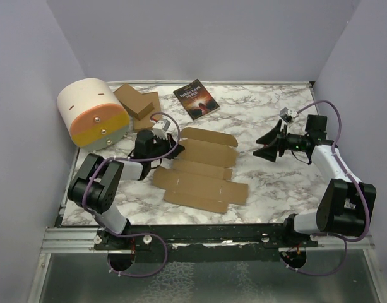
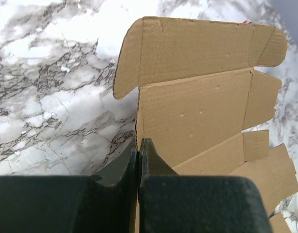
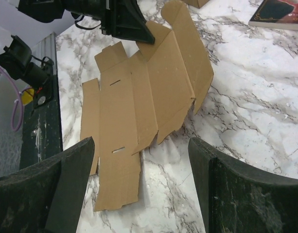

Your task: Fold the paper box

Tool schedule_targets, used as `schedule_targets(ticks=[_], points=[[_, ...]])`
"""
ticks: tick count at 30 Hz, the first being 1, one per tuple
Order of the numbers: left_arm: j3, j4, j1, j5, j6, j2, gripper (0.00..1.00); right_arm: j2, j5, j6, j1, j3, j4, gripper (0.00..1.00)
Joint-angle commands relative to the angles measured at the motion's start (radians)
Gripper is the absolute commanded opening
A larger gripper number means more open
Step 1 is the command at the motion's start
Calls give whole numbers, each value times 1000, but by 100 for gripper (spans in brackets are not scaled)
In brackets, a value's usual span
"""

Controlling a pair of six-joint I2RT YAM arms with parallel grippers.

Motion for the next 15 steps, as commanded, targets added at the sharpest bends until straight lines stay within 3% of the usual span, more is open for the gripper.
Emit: schedule_targets(ticks=[1,5,10,15], points=[[-61,244,-12,-65,-56,-76,0,0,-82,-147,0,9,-97,79],[-119,323,-27,-140,-69,-133,0,-12,-97,-275,0,27,-192,79],[-197,380,-49,-247,-78,-207,0,-50,-86,-346,1,-4,-170,79],[-245,407,-73,-339,-82,-251,0,-92,104,-155,32,-50,83,79]])
